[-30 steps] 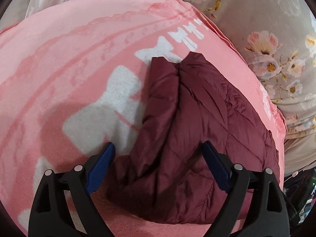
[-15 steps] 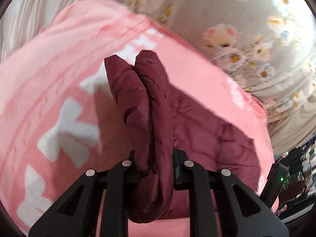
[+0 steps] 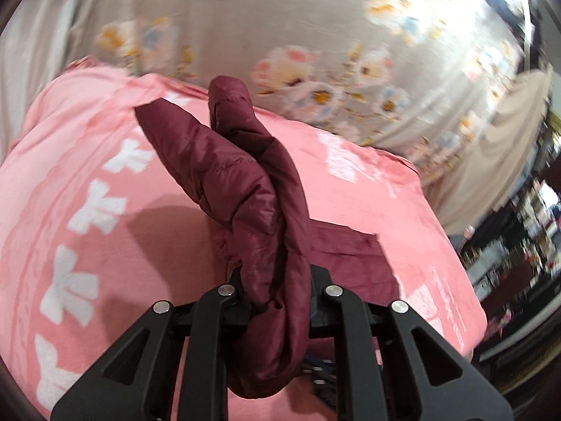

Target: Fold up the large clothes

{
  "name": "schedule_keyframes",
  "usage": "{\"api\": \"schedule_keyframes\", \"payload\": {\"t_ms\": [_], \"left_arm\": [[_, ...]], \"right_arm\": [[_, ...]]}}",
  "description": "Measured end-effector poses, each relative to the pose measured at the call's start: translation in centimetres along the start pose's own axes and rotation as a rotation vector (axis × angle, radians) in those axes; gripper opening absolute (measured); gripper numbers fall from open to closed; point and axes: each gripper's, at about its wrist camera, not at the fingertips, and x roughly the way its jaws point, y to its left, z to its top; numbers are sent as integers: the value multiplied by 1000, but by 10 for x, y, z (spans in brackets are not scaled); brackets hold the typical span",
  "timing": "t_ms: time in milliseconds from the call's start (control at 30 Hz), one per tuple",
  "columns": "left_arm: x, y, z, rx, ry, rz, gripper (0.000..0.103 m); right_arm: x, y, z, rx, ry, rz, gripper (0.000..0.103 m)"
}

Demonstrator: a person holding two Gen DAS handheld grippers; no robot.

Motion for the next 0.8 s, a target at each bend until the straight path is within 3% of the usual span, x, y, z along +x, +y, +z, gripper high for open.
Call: {"api": "schedule_keyframes", "payload": {"t_ms": [167, 267, 433, 633, 800], "left_arm": [[29, -54, -2, 95, 47, -83, 16], [63, -87, -6, 144, 103, -125, 15], [119, -127, -23, 193, 207, -144, 15], [183, -157, -58, 229, 341, -113, 15], [210, -168, -84, 260, 403, -94, 15]], "right_arm": [[-7, -8, -3, 46, -16, 59, 0], [-33, -16, -13, 75, -58, 92, 0], [-85, -42, -32, 125, -129, 4, 0], [-122, -71, -49, 194, -174, -138, 0], [-143, -92, -55, 256, -221, -190, 0]]}}
